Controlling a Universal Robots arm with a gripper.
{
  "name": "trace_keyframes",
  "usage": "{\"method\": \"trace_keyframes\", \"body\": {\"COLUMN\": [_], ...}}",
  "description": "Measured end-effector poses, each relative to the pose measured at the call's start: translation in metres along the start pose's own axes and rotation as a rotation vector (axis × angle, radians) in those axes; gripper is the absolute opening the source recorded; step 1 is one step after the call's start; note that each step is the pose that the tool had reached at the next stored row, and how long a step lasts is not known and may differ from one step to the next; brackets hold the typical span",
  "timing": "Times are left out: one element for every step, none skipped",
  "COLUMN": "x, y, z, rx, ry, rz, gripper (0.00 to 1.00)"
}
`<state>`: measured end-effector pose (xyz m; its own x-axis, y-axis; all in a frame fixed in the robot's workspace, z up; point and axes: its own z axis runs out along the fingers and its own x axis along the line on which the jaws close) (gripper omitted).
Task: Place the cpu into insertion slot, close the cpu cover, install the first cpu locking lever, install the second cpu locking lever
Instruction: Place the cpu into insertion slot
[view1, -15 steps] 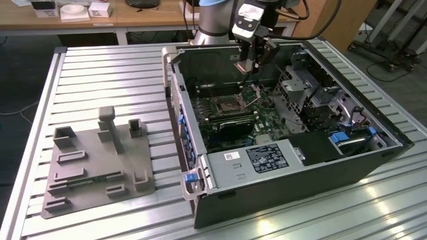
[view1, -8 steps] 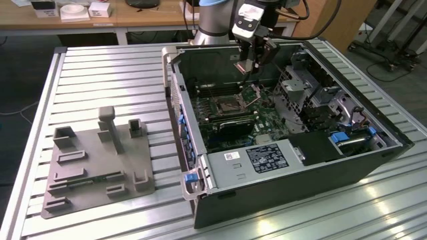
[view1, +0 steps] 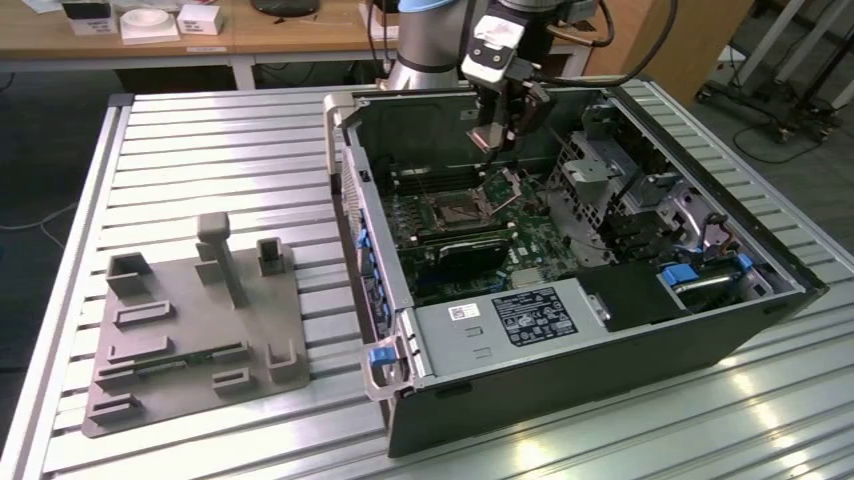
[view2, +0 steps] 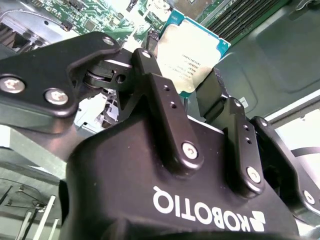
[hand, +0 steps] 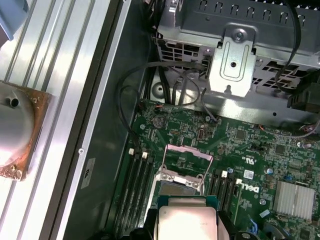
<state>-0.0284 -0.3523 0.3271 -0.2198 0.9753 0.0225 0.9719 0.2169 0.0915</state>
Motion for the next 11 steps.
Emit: {"method": "trace_keyframes", "body": {"x": [0.0003,0.0006,0.0006,0.0006,0.0006,0.0005,0.0005,0.0004,0.0004,0.0004,0.0004], "y": [-0.0001,-0.0002,-0.0003,-0.0004,-0.0006,-0.0008,-0.0009,-0.0011,-0.0013,-0.0014,-0.0016], "z": [0.0020,0.0038,0.0055,0.0074,0.0092,0.0110,0.0127,0.0145,0.0162,0.0179,0.0191], "rx": [-0.0001,-0.0002,-0.0004,-0.0007,-0.0011,-0.0015,-0.0019,-0.0022,-0.0026,-0.0030,-0.0032], "ry": [-0.0004,-0.0010,-0.0020,-0.0032,-0.0047,-0.0064,-0.0081,-0.0098,-0.0113,-0.0127,-0.0136], "rz": [0.006,0.012,0.022,0.036,0.053,0.071,0.089,0.106,0.122,0.138,0.148], "gripper": [0.54,0.54,0.54,0.54,0.54,0.54,0.54,0.54,0.54,0.54,0.54]}}
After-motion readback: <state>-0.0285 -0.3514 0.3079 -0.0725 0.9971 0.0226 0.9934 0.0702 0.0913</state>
